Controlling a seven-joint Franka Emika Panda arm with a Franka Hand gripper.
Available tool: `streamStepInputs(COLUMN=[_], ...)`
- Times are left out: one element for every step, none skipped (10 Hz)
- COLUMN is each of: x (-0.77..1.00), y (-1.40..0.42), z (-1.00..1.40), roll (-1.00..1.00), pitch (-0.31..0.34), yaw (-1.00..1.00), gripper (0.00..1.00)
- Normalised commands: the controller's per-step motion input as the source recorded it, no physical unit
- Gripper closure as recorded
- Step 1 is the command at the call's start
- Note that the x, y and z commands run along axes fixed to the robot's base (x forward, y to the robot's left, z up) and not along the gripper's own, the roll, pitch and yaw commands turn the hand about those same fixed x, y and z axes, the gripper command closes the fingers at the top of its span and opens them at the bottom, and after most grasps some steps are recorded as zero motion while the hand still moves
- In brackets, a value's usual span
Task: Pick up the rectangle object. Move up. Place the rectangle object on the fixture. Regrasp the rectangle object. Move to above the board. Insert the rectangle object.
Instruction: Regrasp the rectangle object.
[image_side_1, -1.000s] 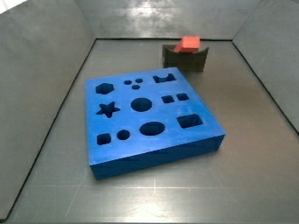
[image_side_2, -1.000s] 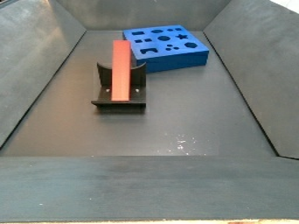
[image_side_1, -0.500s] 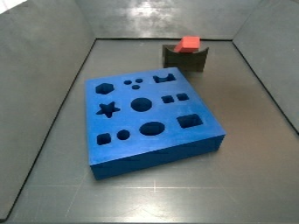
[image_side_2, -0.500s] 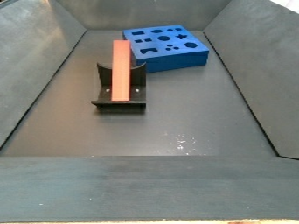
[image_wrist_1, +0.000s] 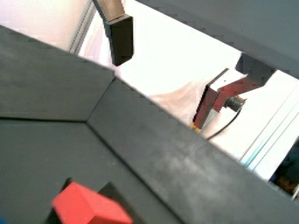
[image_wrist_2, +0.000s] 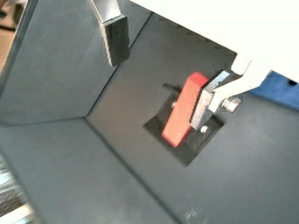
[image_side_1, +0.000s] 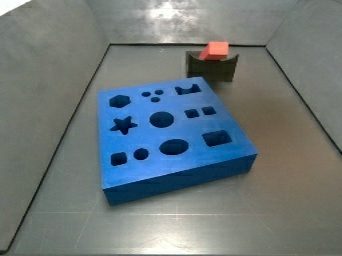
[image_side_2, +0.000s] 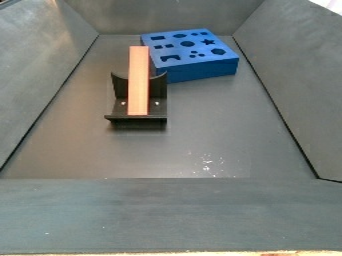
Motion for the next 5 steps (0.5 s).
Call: streamStepInputs(x=[0.10,0.09,0.08,0.03,0.03], y=[-0.05,-0.04,-0.04,0.04,0.04], z=[0.00,0.00,0.01,-1.00,-1.00], roll=[0.38,0.26,0.20,0.16,0.16], pitch=[0.123,0.101,0.067,-0.050,-0.065], yaw=[0.18,0.19,0.19,0.21,0.19], gripper=[0.00,0.00,0.00,0.00,0.00])
